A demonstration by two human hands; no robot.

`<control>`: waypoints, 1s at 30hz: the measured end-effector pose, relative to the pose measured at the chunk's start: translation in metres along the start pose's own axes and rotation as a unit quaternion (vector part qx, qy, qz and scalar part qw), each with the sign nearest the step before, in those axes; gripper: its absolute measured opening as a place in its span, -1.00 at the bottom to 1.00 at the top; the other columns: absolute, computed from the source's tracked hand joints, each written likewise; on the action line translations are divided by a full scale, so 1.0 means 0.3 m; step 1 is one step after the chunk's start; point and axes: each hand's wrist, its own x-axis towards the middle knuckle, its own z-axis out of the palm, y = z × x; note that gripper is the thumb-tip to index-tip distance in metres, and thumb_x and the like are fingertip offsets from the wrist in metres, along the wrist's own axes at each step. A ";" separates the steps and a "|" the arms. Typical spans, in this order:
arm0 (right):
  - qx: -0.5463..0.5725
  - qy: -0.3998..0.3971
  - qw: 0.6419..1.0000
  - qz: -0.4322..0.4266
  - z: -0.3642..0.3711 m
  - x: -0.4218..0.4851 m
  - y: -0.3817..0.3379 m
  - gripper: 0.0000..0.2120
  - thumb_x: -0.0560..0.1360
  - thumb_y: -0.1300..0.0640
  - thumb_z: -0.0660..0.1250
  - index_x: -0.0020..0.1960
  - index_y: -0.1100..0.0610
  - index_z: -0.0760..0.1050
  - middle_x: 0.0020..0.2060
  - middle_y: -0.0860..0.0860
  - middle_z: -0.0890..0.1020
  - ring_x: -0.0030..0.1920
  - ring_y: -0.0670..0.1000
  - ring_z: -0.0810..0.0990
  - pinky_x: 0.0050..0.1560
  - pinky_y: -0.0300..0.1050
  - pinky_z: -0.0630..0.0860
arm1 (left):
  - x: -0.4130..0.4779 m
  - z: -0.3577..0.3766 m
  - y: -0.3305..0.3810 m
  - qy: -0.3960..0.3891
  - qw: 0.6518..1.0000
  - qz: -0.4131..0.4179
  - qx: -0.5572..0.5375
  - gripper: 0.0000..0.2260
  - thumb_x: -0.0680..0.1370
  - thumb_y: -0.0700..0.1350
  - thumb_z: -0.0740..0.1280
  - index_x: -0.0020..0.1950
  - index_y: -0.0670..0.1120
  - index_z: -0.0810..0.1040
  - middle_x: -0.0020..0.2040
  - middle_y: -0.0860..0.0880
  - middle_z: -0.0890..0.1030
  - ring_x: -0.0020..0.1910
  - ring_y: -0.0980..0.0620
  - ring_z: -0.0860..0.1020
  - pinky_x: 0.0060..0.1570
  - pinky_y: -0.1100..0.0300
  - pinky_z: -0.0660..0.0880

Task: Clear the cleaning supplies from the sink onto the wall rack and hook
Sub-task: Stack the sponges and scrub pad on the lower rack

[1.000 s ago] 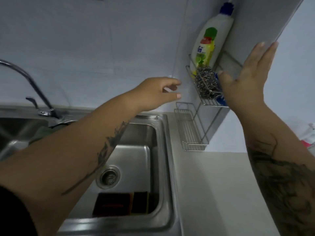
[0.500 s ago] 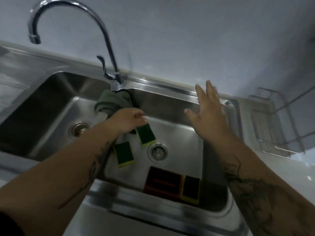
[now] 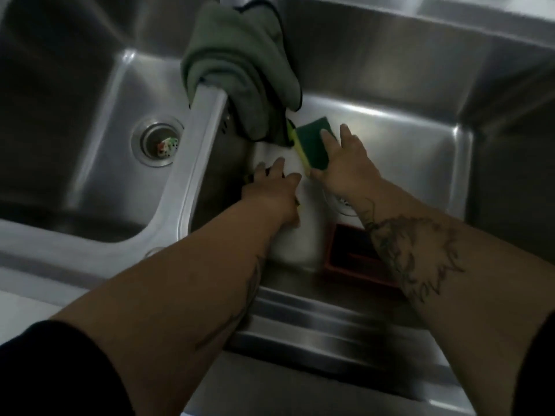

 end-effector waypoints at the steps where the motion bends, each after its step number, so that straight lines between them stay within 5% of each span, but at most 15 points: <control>1: -0.007 0.004 1.000 0.004 0.021 0.011 -0.003 -0.14 0.45 -0.25 0.32 0.57 -0.03 -0.05 0.57 0.15 -0.04 0.52 0.24 0.01 0.47 0.18 0.14 | 0.006 0.000 0.001 -0.005 1.000 -0.008 0.007 -0.14 0.42 0.04 0.48 0.56 0.12 0.02 0.60 -0.03 -0.23 0.55 -0.26 -0.17 0.38 -0.29 0.25; 3: -0.046 0.048 0.998 0.012 0.049 0.022 -0.021 -0.19 0.43 -0.22 0.33 0.54 -0.02 0.03 0.46 0.21 0.21 0.38 0.27 0.27 0.32 0.20 0.34 | 0.005 0.003 0.004 0.000 1.000 -0.022 0.023 -0.21 0.46 -0.07 0.44 0.55 0.09 0.05 0.59 -0.07 -0.25 0.54 -0.31 -0.12 0.35 -0.27 0.31; 6: -0.117 0.107 0.987 0.033 0.043 0.014 -0.054 -0.34 0.44 -0.15 0.31 0.44 0.00 0.16 0.21 0.20 0.42 0.16 0.24 0.43 0.14 0.18 0.36 | -0.010 0.005 0.018 0.037 0.998 -0.022 0.042 -0.35 0.50 -0.18 0.34 0.52 0.02 0.14 0.58 -0.17 -0.12 0.48 -0.34 0.06 0.26 -0.21 0.41; 10: -0.068 0.093 0.992 0.055 -0.047 -0.035 -0.057 -0.35 0.46 -0.19 0.24 0.47 -0.01 0.15 0.23 0.18 0.40 0.19 0.24 0.40 0.15 0.16 0.34 | -0.046 -0.015 0.029 0.061 0.997 -0.008 0.050 -0.43 0.49 -0.13 0.36 0.46 -0.05 0.24 0.44 -0.23 0.18 0.35 -0.31 0.24 0.17 -0.16 0.44; 17: -0.006 0.159 0.986 0.058 -0.477 -0.235 0.034 -0.31 0.38 -0.19 0.31 0.45 -0.10 0.18 0.22 0.14 0.42 0.18 0.23 0.45 0.13 0.12 0.44 | -0.154 -0.117 0.131 0.098 0.991 0.024 0.092 -0.46 0.45 0.01 0.36 0.39 -0.05 0.31 0.31 -0.21 0.31 0.23 -0.26 0.37 0.17 -0.06 0.43; 25: 0.071 0.342 0.936 0.033 -1.041 -0.494 0.291 -0.29 0.38 -0.18 0.33 0.47 -0.04 0.22 0.18 0.15 0.44 0.15 0.16 0.45 0.13 0.03 0.46 | -0.285 -0.513 0.606 0.252 0.959 0.125 0.028 -0.46 0.35 0.09 0.42 0.31 0.07 0.41 0.31 -0.13 0.34 0.20 -0.25 0.40 0.14 -0.12 0.47; 30: 0.062 0.386 0.917 0.081 -1.227 -0.594 0.500 -0.27 0.34 -0.22 0.29 0.45 -0.06 0.22 0.18 0.15 0.44 0.15 0.20 0.46 0.11 0.06 0.47 | -0.346 -0.654 0.917 0.299 0.929 0.216 -0.042 -0.39 0.31 0.05 0.46 0.35 0.08 0.43 0.38 -0.06 0.32 0.25 -0.16 0.45 0.14 0.05 0.46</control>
